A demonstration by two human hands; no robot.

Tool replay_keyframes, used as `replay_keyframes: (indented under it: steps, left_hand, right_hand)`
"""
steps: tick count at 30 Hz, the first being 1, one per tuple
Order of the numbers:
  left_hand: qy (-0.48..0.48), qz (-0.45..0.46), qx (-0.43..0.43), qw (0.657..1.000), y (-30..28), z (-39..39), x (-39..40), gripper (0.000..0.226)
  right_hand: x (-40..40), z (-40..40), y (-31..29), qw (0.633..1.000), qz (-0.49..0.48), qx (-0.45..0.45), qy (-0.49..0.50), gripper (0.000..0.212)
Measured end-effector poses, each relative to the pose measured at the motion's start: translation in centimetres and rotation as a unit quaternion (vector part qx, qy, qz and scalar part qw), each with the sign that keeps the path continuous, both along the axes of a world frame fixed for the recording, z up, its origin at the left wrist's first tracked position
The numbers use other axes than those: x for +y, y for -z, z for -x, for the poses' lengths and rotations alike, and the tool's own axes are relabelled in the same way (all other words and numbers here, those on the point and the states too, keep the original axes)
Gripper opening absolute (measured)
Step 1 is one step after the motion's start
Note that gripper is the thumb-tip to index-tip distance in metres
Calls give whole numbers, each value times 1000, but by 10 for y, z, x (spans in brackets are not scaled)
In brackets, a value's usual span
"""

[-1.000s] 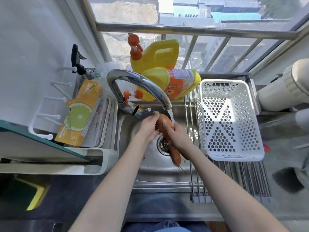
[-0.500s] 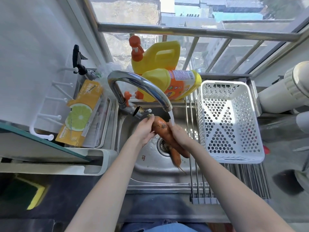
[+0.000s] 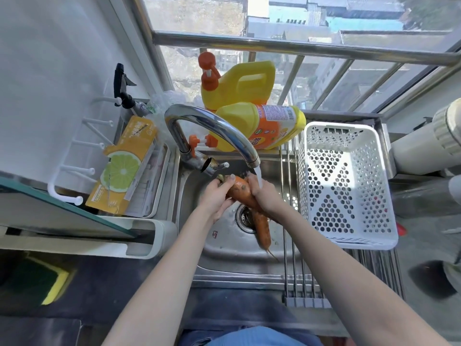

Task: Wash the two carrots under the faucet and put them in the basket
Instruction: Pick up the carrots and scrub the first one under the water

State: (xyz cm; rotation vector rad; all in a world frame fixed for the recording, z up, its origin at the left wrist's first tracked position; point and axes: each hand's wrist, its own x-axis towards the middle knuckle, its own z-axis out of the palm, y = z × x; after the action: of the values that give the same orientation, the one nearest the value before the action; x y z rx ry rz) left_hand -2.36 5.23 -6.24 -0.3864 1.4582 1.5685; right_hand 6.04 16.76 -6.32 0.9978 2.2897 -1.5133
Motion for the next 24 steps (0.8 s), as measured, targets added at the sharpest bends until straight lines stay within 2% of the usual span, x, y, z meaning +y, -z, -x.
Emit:
replay_keyframes:
  steps: [5,8,10,12,16,24]
  left_hand:
    - [-29,1,14,999,-4,-2,0,27]
    - [-44,-7,12,999,-6,-2,-4,27]
    - [-59,-14,13,998,-6,-3,-5,26]
    - [-78,-14,13,997,-7,-5,-6,27]
    - [-79,-14,10,997,-6,-7,-5,28]
    - [-70,-15,-4,997,-8,-11,-1,32]
  right_hand:
    - [-3,-2,-8,998,3,-13,-55,25]
    - [-8,2,-7,985,-107,-48,-125,34]
    - [-6,8,-7,980,-141,-77,-118,38]
    - [-2,13,-8,987,-97,-81,-95,46]
    - [1,7,-17,993,7,-27,-114,22]
    - [8,-7,-15,992,31,-8,-120,33]
